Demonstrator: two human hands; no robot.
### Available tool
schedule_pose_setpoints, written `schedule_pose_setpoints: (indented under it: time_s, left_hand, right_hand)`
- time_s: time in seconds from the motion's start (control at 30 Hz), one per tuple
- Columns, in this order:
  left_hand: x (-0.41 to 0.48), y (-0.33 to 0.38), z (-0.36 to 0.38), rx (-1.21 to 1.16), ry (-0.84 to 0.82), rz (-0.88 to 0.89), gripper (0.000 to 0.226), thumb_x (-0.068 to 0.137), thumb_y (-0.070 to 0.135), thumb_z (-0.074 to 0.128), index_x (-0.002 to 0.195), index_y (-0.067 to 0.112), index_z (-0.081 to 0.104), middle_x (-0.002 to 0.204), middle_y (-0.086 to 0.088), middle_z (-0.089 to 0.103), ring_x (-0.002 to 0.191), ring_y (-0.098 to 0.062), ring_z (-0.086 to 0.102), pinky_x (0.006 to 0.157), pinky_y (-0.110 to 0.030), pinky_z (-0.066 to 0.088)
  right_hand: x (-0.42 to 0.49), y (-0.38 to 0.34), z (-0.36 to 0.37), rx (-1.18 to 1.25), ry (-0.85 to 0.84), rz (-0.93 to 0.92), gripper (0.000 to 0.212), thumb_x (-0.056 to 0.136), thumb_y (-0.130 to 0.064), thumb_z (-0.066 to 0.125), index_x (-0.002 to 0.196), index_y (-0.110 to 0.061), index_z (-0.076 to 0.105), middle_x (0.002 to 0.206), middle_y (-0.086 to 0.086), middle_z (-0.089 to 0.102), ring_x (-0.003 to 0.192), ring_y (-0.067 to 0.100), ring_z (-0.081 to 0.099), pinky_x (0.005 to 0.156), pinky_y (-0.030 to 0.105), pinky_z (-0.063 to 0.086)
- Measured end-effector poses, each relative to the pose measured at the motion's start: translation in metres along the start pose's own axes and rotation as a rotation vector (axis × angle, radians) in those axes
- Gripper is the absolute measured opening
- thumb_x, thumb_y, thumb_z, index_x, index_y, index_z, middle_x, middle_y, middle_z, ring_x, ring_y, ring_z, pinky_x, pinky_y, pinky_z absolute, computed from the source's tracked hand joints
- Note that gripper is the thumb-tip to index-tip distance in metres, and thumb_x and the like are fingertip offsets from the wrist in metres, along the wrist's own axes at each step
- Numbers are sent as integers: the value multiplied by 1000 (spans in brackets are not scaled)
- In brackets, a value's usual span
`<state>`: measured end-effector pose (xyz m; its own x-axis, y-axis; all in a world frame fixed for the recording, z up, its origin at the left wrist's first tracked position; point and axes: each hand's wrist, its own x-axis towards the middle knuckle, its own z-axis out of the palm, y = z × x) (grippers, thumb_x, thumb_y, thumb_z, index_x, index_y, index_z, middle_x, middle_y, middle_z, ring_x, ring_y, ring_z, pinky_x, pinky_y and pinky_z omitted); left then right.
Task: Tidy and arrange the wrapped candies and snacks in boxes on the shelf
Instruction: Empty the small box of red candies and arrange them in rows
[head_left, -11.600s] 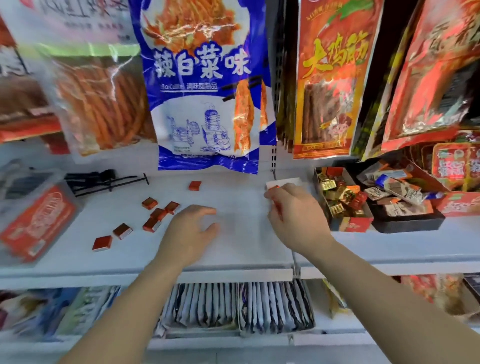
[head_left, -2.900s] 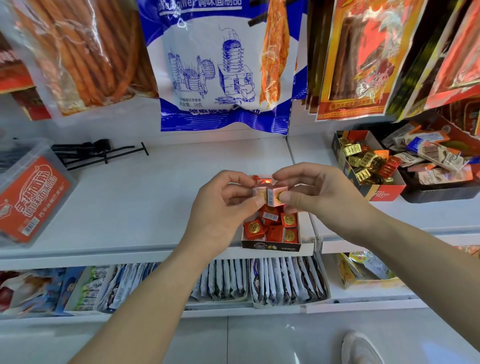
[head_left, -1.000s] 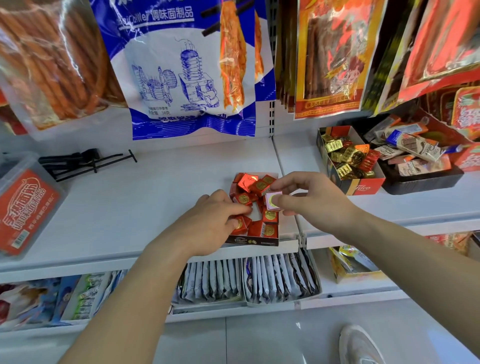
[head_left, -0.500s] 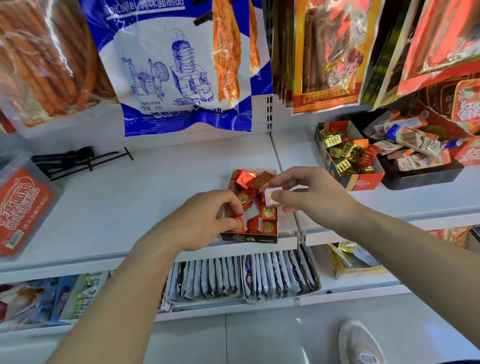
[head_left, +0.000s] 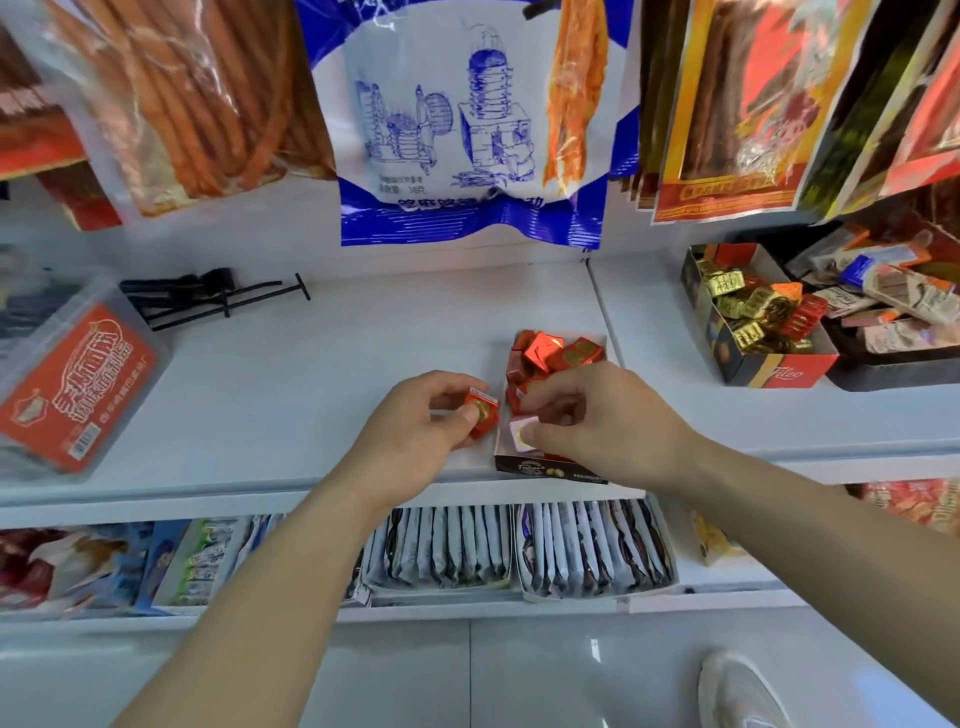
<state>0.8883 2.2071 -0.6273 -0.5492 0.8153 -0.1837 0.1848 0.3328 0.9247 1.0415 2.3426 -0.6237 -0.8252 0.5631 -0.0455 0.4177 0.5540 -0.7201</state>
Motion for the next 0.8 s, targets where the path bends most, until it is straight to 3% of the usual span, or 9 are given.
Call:
schedule_pose_setpoints:
  time_s: [0.13,0.23,0.33,0.47,0.53,0.6,0.67,0.8]
  left_hand:
    - [-2,-3,2,-26,-44,-9,21,98,7,56,106,24,66,112,-4,70,103,-16,69,96,-35,55]
    - [-3,-1,0,-61,-63,-14,20,99,7,56,110,20,65,114,-5,69,99,-14,70,88,-27,58]
    - [-5,1,-2,-64,-63,-9,22,98,6,56,116,17,65,115,-4,67,99,-13,69,83,-22,58]
    - [-7,6,-5,-69,-4,75,23,95,9,62,117,17,67,110,-5,71,99,-14,70,84,-25,58]
    - [-8,11,-4,-76,3,131,25,92,9,67,114,21,69,104,0,72,96,-11,70,82,-25,59]
    - [-8,16,2,-72,0,161,26,89,9,70,107,27,70,100,6,73,95,-9,70,82,-26,59]
    - [-9,21,10,-71,-15,166,26,87,11,73,107,27,71,98,7,73,92,-10,70,80,-26,59]
    - [-8,28,21,-59,-23,159,34,80,13,80,110,27,71,99,7,74,89,-6,70,79,-22,58]
  right_hand:
    - [-1,-3,6,-203,8,-36,27,85,-55,63,103,-37,73,92,-14,73,87,7,65,81,33,53]
    - [-4,-3,8,-429,24,-132,37,92,-61,47,103,-38,73,95,-10,68,92,16,61,82,38,50]
    - [-4,-7,9,-505,15,-154,36,96,-56,42,103,-40,74,96,-10,68,95,18,58,86,40,46]
    - [-4,-11,1,-364,94,-144,23,97,-35,50,98,-33,74,92,-12,73,89,15,64,82,34,48]
    - [-3,-13,-11,-202,183,-111,17,96,-33,55,94,-39,71,87,-19,70,82,4,62,73,22,47]
    - [-5,-13,-17,38,158,-95,9,94,-34,61,91,-40,68,80,-16,72,76,2,65,68,17,46]
    - [-7,-12,-18,218,88,-87,8,91,-30,68,98,-31,72,80,-5,75,75,9,70,69,25,51]
    - [-8,-2,-27,300,44,-77,7,88,-19,73,95,-17,74,84,4,75,80,21,71,78,42,58]
